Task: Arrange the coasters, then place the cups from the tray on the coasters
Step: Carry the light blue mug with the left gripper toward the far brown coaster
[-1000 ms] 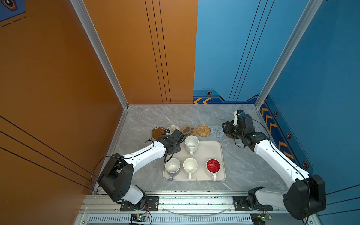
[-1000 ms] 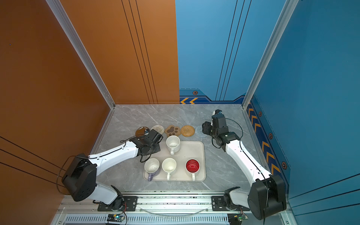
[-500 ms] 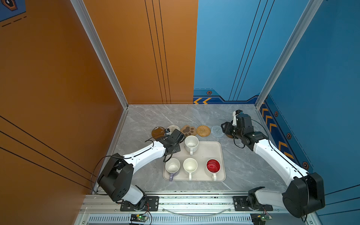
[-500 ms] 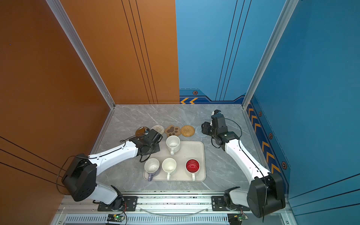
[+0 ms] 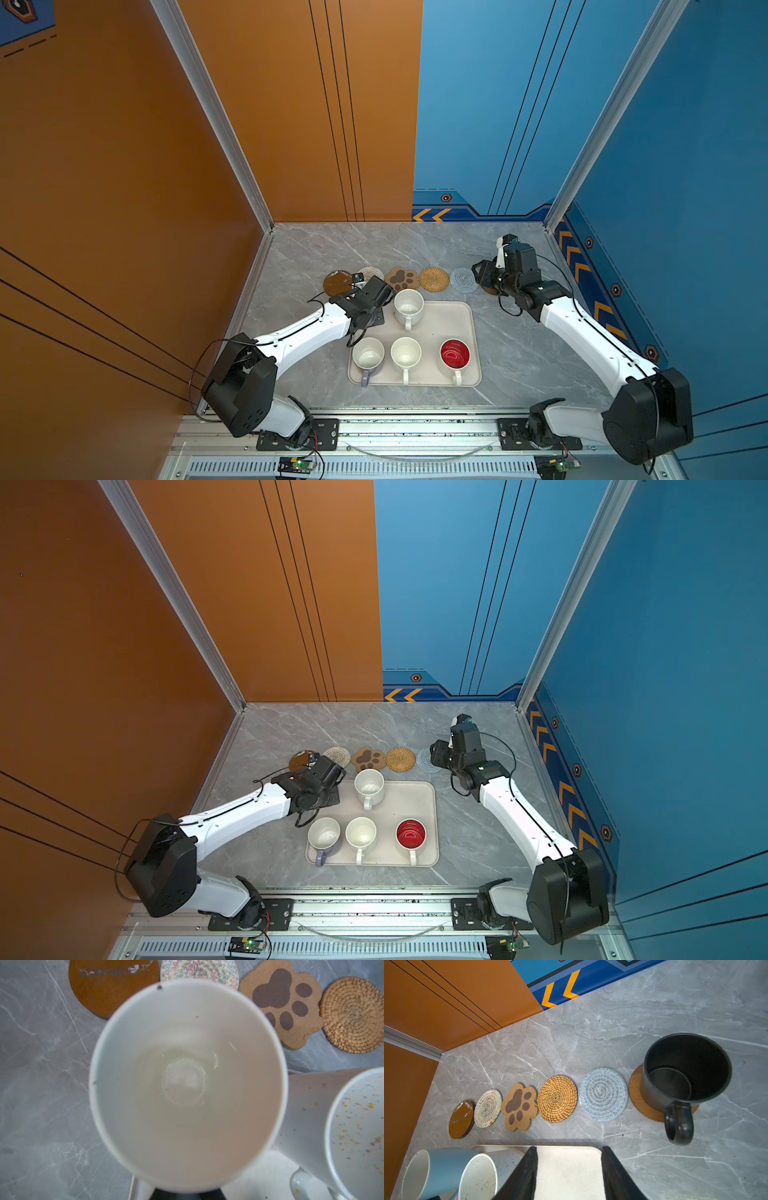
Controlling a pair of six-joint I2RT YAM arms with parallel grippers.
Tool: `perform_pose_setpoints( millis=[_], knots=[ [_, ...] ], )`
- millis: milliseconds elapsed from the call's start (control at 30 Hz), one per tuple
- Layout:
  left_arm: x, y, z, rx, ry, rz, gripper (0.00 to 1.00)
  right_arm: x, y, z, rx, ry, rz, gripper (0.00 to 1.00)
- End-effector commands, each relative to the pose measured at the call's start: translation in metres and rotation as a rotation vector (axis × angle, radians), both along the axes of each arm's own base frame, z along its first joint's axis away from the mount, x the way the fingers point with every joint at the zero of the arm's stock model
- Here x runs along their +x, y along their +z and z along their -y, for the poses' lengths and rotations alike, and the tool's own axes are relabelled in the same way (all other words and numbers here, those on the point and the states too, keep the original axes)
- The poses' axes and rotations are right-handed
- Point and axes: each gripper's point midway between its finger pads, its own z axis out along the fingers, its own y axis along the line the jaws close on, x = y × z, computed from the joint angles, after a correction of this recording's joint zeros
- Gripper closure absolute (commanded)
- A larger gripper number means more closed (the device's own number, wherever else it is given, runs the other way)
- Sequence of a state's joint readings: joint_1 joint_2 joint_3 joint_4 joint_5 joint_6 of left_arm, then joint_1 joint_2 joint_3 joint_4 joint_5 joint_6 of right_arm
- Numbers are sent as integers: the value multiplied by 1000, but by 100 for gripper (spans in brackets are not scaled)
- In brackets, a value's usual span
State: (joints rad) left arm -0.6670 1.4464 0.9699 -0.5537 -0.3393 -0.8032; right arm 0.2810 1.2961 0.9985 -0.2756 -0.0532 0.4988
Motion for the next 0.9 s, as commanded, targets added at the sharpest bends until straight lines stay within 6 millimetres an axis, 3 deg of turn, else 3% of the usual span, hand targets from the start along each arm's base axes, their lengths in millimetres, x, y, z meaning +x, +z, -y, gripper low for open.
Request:
perform_pose_setpoints(
  millis=[0, 400, 533, 867],
  knots=[
    [12, 33, -1, 15, -3, 112, 100, 2, -2, -2, 14, 3, -2, 52],
    [28, 49, -29, 59, 42, 158, 100, 3, -5, -2, 12, 2, -9, 53],
    [44, 64, -42, 59, 69, 186, 100, 4, -7, -3, 14, 4, -11, 53],
    [83, 61, -72, 45, 119, 204, 100, 5, -5, -6, 14, 5, -11, 54]
  ],
)
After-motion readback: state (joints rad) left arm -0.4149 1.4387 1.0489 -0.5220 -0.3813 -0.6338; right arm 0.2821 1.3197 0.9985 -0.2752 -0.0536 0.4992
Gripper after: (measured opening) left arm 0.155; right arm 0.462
